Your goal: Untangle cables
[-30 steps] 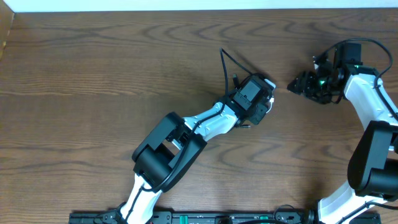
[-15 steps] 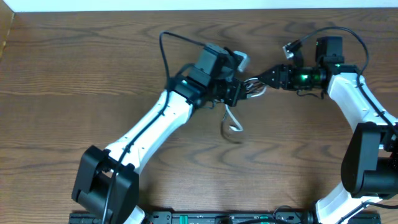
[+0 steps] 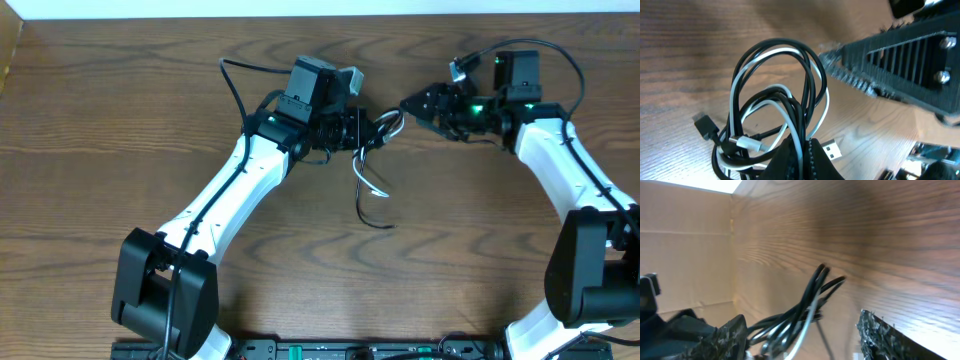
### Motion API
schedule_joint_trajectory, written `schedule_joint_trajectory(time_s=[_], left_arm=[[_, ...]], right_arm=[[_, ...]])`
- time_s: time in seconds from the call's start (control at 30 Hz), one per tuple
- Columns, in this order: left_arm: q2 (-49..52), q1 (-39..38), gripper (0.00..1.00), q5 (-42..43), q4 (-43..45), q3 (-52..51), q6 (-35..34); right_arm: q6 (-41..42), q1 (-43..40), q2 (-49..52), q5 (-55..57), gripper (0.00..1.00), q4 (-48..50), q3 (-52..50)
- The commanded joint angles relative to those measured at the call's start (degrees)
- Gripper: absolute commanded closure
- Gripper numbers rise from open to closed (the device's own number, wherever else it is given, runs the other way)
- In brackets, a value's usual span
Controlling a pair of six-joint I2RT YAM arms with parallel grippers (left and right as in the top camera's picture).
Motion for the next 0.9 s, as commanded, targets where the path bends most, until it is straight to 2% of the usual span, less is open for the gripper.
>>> schedule_joint_trajectory(time_s=[0.0,0.17,0.33,0.43,0.57,0.7,0.73,0.77,0.87], left_arm=[[0.0,0.3,0.93,-1.0,1.4,0.5,-5.3],[0.0,0.3,0.93,-1.9,1.9,0.5,-5.8],[0.0,0.2,0.93,-1.8,1.9,0.5,-7.1],[0.0,0.2,0.93,-1.8,1.9,0.5,-9.4],[0.0,0.2,0.93,-1.8,2.0,0.5,-11.0],[0.0,0.2,0.93,-1.8,2.8,0.5,-12.7],[0.0,0.2,0.93,-1.8,3.0,0.5,-12.9],[0.0,0.2,0.93,-1.9,3.1,0.5,-12.9],[0.0,0.3,0.93,-4.2,2.4,0.5,-12.8]], right_arm=[[12.8,3.6,-1.1,0.6,0.33,1.4,0.8],[16.1,6.1,-0.3,1.8,0.38,5.4,0.8],[19.0,6.9,1.1,4.5,0.52,9.6,0.8],[18.9,7.3,2.9,5.0,0.55,9.9,0.8],[18.9,7.3,4.6,5.8,0.69,11.8,0.8],[18.3,8.1,7.1,5.8,0.78,13.0,0.8],[18.3,8.1,7.8,5.8,0.84,13.3,0.8],[18.3,8.1,8.6,5.4,0.99,13.5,0.8],[15.4,6.9,8.3,3.5,0.99,14.8,0.8]])
